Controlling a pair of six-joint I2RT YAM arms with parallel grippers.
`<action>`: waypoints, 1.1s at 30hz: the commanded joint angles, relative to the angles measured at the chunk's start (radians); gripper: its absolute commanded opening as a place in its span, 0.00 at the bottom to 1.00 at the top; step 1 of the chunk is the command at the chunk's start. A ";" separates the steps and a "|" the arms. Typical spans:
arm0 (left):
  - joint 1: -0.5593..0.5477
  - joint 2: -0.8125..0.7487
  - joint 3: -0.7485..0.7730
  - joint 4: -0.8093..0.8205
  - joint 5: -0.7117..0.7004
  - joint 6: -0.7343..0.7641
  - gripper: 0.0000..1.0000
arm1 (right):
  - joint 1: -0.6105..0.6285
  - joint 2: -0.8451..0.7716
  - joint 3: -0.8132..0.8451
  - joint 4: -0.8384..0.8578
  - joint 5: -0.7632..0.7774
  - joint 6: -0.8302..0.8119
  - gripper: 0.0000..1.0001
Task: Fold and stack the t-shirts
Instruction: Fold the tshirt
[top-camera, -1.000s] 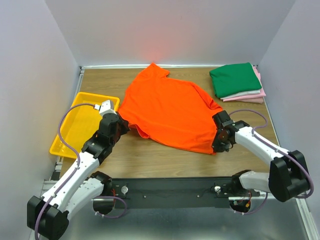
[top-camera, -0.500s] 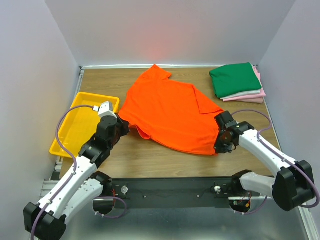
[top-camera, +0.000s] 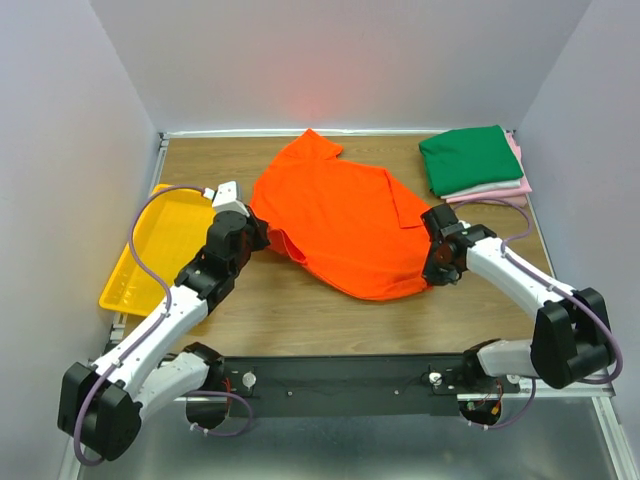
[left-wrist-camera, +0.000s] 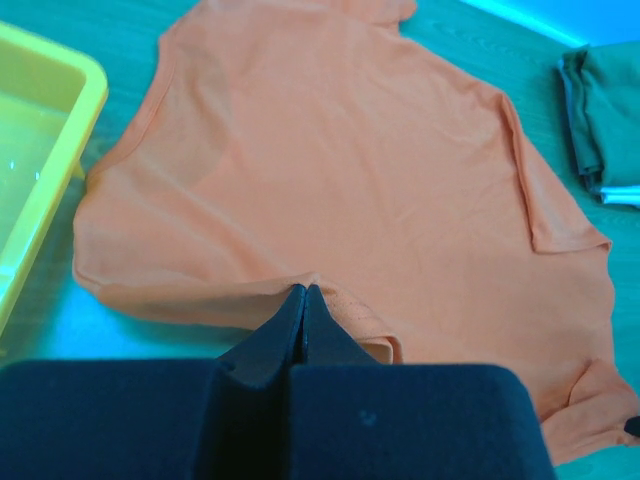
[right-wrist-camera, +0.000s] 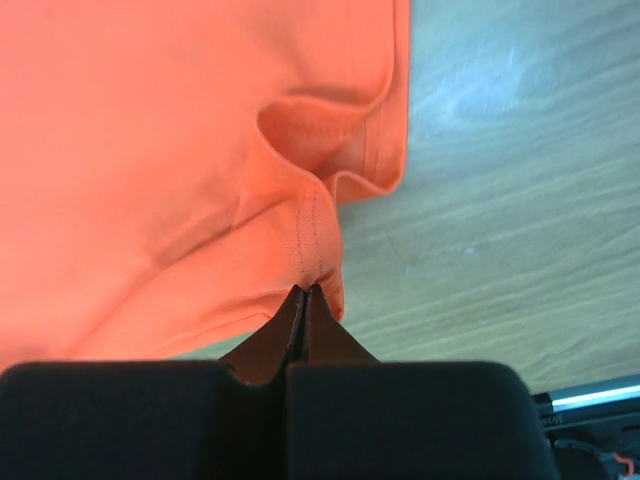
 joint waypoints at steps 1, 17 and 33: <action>0.004 0.058 0.071 0.118 0.010 0.063 0.00 | -0.041 0.019 0.051 0.036 0.058 -0.045 0.00; 0.072 0.332 0.211 0.248 0.078 0.168 0.00 | -0.213 0.140 0.138 0.132 -0.003 -0.141 0.00; 0.156 0.547 0.325 0.305 0.174 0.231 0.00 | -0.269 0.256 0.200 0.171 -0.082 -0.171 0.00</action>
